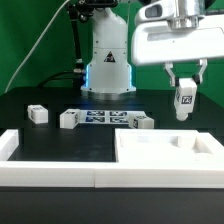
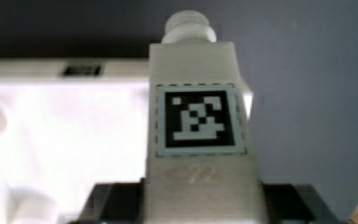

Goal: Assemble one leg

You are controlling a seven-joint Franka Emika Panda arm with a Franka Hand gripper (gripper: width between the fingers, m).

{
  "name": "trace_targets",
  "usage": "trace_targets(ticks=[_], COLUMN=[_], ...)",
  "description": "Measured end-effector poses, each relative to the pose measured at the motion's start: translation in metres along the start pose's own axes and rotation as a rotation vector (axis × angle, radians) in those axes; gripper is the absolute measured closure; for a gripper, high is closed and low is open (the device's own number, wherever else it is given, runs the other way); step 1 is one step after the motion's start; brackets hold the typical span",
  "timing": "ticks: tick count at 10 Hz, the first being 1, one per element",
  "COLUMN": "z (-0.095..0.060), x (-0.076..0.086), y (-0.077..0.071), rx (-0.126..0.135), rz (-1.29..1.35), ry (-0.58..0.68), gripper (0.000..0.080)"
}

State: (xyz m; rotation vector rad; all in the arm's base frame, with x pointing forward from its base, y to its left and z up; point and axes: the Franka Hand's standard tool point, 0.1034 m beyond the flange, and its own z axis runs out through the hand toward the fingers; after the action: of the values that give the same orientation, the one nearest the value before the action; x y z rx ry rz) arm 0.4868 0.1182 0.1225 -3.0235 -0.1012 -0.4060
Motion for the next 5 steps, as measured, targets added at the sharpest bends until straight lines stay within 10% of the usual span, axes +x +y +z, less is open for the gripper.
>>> trace_targets(ticks=[5], z=[-0.0015], x=[0.008], y=[0.0044], rx=[-0.005], rz=[-0.063], ry=[-0.01], gripper=[0.0508])
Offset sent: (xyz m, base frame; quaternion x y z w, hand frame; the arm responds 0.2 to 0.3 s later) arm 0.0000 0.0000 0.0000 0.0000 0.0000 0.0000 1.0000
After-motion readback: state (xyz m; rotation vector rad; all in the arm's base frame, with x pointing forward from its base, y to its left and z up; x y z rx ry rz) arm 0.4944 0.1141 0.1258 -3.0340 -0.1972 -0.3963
